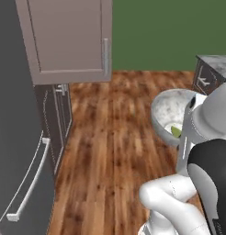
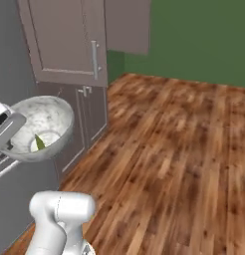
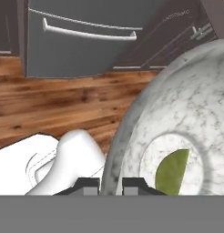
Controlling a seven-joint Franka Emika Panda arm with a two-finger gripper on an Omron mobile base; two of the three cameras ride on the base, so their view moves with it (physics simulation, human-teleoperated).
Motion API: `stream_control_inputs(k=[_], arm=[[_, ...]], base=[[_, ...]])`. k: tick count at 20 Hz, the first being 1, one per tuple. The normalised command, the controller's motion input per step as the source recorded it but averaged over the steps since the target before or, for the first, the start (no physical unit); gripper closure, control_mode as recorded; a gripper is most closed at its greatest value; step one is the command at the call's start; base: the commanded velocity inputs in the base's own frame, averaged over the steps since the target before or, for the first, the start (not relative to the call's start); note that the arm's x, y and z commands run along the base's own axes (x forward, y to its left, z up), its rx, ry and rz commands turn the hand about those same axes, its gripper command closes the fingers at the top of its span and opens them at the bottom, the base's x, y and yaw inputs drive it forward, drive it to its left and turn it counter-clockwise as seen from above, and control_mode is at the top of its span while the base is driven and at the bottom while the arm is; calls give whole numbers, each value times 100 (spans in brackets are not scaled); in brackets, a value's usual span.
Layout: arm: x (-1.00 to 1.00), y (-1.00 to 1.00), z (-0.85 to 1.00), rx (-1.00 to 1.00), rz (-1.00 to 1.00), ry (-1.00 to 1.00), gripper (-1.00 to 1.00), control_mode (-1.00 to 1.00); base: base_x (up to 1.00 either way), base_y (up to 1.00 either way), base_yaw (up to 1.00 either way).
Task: Pick the lemon wedge from the cabinet and place it in the bowl. Then pick the bowl and place it in the sink. Then turn on the sink facuet.
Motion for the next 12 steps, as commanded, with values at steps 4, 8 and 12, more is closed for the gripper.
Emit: stream_control_inputs(k=[4,8,12], arm=[[0,0,0,0,0,0,100,100],[0,0,0,0,0,0,100,100],[0,0,0,0,0,0,100,100]], base=[[-14,-39,-75],[-4,-64,-59],[0,-73,-44]])
